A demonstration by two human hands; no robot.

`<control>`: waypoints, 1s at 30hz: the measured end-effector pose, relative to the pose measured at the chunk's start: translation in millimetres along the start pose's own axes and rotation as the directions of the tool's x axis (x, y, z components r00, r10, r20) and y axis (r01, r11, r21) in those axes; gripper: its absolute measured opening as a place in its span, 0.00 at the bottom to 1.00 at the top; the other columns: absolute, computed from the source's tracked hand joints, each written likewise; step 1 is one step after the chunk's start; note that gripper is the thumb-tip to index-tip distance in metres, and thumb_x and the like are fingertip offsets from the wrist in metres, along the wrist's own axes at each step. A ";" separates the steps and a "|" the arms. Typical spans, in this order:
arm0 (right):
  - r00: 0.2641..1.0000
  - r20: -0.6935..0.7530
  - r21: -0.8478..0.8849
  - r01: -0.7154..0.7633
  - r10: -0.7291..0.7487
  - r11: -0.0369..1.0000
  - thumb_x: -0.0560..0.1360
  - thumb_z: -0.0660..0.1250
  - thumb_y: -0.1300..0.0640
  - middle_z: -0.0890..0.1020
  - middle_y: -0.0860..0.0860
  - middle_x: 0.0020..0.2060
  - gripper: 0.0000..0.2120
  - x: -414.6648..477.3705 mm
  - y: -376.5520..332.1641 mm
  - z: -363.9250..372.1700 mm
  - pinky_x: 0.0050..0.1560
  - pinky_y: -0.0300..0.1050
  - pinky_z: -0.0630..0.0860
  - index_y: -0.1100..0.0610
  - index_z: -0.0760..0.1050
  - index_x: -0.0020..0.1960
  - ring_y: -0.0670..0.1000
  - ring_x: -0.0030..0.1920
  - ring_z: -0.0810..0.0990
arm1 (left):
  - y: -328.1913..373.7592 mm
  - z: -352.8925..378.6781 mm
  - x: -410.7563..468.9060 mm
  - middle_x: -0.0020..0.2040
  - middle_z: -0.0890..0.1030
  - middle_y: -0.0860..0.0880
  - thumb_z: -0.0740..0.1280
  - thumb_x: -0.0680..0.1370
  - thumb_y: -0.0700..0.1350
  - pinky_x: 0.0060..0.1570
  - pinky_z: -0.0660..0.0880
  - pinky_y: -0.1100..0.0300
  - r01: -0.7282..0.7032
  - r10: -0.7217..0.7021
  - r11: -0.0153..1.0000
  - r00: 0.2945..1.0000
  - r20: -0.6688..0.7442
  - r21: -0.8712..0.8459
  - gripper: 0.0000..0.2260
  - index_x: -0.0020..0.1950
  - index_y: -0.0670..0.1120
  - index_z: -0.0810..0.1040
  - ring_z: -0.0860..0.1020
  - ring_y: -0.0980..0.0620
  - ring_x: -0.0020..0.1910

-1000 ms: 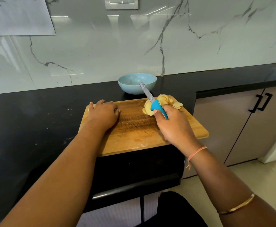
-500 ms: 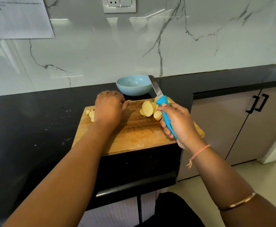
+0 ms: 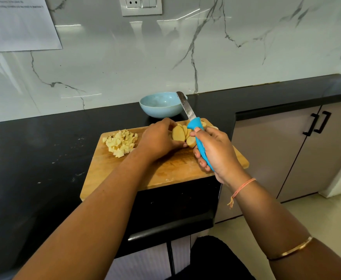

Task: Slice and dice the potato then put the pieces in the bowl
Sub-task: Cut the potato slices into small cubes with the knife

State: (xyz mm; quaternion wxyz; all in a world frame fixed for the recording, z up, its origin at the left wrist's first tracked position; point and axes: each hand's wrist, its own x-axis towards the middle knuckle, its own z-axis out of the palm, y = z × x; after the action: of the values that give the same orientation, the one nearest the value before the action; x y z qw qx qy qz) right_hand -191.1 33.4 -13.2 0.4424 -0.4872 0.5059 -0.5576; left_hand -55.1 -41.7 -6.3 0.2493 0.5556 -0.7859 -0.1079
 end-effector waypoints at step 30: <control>0.971 0.231 -0.791 0.145 0.070 0.595 0.80 0.57 0.55 0.78 0.50 0.43 0.22 -5.3 -33.6 21.9 0.29 0.36 0.65 0.48 0.64 0.74 0.45 0.29 0.70 | -14.6 -26.2 -18.9 0.64 0.76 0.46 0.71 0.75 0.47 0.58 0.76 0.53 0.335 -0.329 0.942 0.935 0.134 -0.027 0.25 0.69 0.45 0.68 0.78 0.47 0.57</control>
State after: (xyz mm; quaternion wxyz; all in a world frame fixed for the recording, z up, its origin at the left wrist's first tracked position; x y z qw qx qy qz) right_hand -168.7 39.0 20.1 0.2209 -0.7075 0.6353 -0.2171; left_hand -24.9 -26.6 4.4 0.1905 0.6659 -0.6921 -0.2029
